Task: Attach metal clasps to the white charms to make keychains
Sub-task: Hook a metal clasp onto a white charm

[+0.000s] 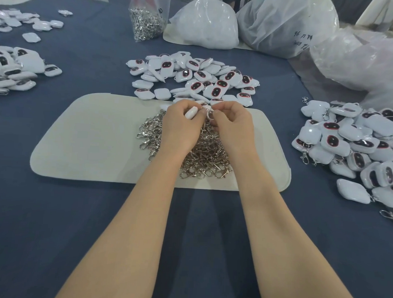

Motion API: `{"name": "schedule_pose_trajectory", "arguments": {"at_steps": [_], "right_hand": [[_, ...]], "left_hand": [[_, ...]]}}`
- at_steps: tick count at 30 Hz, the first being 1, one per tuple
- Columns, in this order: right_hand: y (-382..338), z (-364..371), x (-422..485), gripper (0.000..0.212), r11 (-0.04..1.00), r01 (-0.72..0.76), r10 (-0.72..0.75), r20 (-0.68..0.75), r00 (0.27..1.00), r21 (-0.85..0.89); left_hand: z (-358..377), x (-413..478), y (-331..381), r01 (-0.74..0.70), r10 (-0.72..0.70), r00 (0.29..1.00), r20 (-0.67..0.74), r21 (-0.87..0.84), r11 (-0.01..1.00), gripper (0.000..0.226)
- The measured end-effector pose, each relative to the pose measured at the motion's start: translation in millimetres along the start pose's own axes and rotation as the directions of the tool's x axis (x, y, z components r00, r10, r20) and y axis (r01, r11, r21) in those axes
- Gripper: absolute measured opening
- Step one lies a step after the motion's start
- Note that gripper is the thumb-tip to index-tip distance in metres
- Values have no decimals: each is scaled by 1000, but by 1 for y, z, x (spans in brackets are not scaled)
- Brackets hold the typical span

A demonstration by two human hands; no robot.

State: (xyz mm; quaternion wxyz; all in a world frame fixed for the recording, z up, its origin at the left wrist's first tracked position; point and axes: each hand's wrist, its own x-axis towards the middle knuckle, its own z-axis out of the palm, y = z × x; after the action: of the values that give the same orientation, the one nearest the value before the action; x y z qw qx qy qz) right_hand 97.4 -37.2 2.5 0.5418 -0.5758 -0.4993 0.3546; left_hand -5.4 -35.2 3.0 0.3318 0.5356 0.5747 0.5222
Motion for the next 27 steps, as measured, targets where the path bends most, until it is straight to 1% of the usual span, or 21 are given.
{"name": "schedule_pose_trajectory", "arguments": {"at_steps": [2, 4, 7, 9, 14, 16, 18, 21, 23, 27], "right_hand": [[0, 1, -1, 19, 998, 31, -30, 9, 1000, -58], [-2, 3, -3, 11, 994, 70, -65, 65, 996, -80], [-4, 5, -6, 22, 992, 101, -88, 154, 984, -79], [-6, 6, -6, 23, 990, 111, -96, 170, 981, -84], [-4, 2, -6, 22, 996, 65, -55, 156, 986, -64], [-3, 1, -4, 16, 996, 60, -50, 155, 987, -64], [-1, 1, -4, 7, 993, 83, -72, 132, 989, -81], [1, 2, -6, 11, 976, 165, -155, 78, 985, -146], [2, 3, -8, 9, 963, 211, -203, 68, 977, -165], [3, 2, -8, 5, 945, 248, -236, 80, 968, -213]], "left_hand": [[0, -1, 1, -4, 4, 1000, -10, -5, 1000, 5], [0, -2, 3, -3, 2, 1000, -4, -15, 1000, 7], [-1, -3, 4, 7, -6, 1000, 18, -42, 999, 10], [-2, -4, 4, 12, -11, 1000, 21, -59, 998, 10], [-2, -4, 4, 60, -58, 998, 21, -128, 990, 26], [-3, -3, 4, 97, -95, 995, 25, -159, 982, 27], [-3, -3, 4, 104, -102, 995, 24, -155, 982, 26], [-2, -4, 4, 68, -67, 998, 12, -97, 993, 18], [-2, -4, 5, 54, -53, 999, 10, -70, 996, 11], [-2, -4, 4, 58, -58, 998, -1, -42, 997, 10]]}}
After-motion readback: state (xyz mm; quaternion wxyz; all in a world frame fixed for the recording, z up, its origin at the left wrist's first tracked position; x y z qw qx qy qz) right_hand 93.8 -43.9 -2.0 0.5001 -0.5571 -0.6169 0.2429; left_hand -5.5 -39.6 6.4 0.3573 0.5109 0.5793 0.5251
